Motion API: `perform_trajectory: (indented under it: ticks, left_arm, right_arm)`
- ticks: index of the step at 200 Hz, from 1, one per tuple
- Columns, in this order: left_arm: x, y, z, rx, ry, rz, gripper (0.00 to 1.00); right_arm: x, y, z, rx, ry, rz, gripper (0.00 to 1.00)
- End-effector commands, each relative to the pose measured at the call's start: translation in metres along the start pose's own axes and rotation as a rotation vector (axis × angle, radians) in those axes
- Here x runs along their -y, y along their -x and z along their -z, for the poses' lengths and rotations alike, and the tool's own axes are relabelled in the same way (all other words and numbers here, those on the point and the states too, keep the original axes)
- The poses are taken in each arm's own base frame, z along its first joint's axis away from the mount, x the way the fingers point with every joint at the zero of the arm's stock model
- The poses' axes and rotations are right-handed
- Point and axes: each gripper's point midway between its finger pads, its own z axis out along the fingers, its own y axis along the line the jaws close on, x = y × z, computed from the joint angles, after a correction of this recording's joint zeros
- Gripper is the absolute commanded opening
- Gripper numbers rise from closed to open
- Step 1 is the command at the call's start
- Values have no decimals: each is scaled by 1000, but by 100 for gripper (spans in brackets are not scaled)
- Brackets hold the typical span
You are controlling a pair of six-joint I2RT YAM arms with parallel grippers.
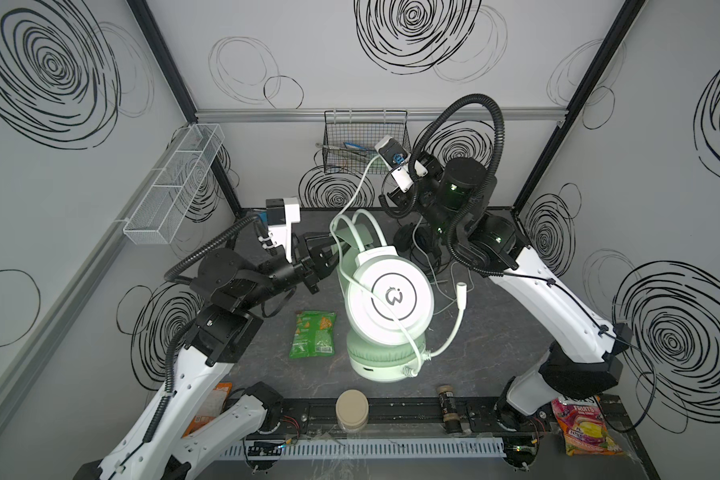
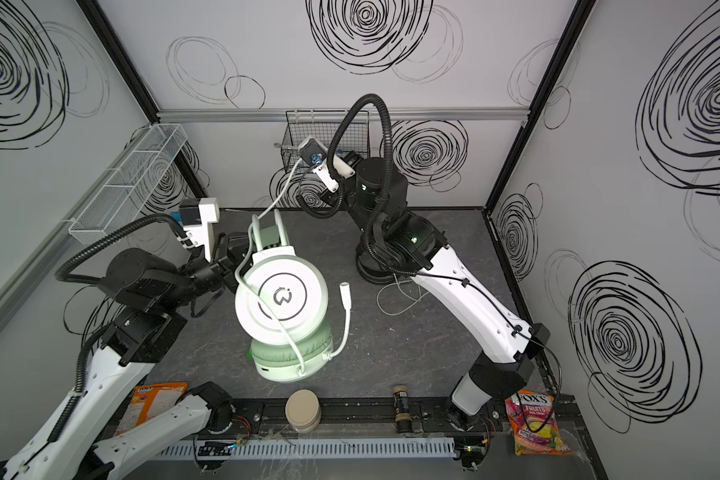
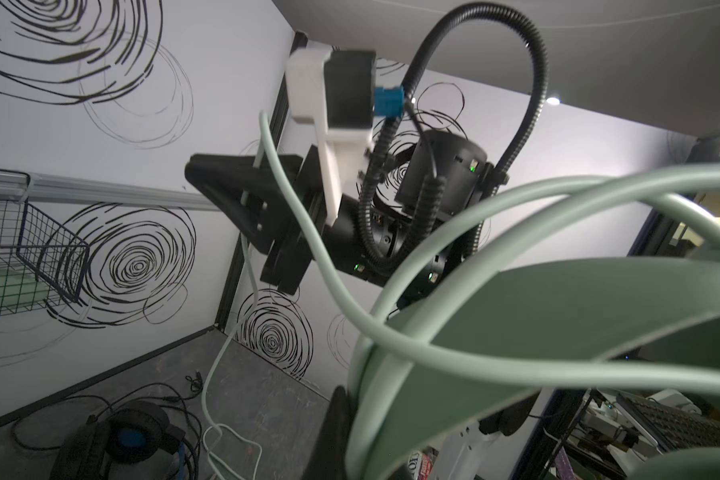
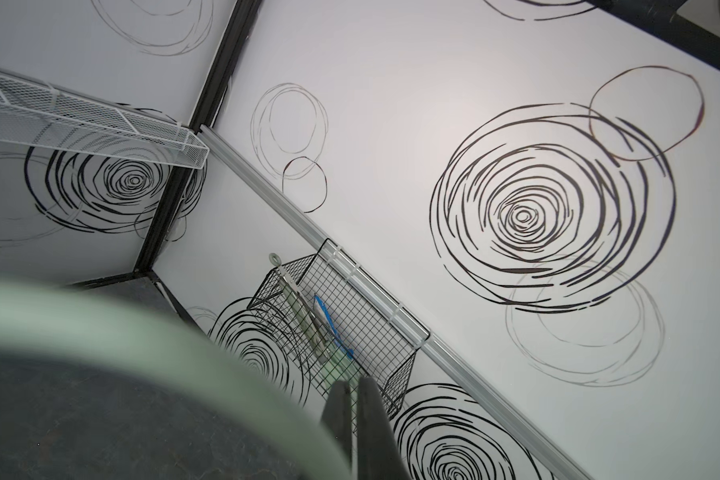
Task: Wrap the headphones
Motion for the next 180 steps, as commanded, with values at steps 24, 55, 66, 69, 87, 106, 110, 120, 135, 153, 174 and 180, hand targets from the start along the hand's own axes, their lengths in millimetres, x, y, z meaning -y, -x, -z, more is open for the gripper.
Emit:
perform_trajectory:
  ticks: [24,55,66,69,87,106,110,120,135,153,174,180]
  left_arm:
    - [9,67,22,251,23,-1,0]
    - [-1,80,26,264,122,-24,0]
    - [-3,85,27,276,144,-22,0]
    - [-4,86,28,280,149,-18,0]
    - [-9,96,31,329,172,15,0]
    - [-16,107,34,393,190,66,0]
    - [-18,109,34,406,197,75,0]
    - [-24,113,37,435,225,91,0]
    - [-37,116,42,471,288,126,0]
    - [-55,116,50,508,386,158,0]
    - [-82,111,63,523,548,171,0]
    - [-89,108,68,524,595,174,0]
  right_arm:
    - [0,4,12,22,35,-106,0]
    - [6,-8,7,1,44,-188,0]
    - [5,-17,5,-14,50,-213,0]
    - [4,-19,5,-17,54,-216,0]
    - [-9,-32,6,-32,90,-237,0]
    - [-21,-40,12,-19,124,-267,0]
    - [-22,-41,13,-13,130,-272,0]
    - [-26,-42,17,2,143,-282,0]
    - [-34,-48,19,9,164,-289,0]
    - [-42,-55,24,15,186,-299,0]
    - [-51,-64,27,10,209,-314,0]
    - [-54,-66,28,7,216,-314,0]
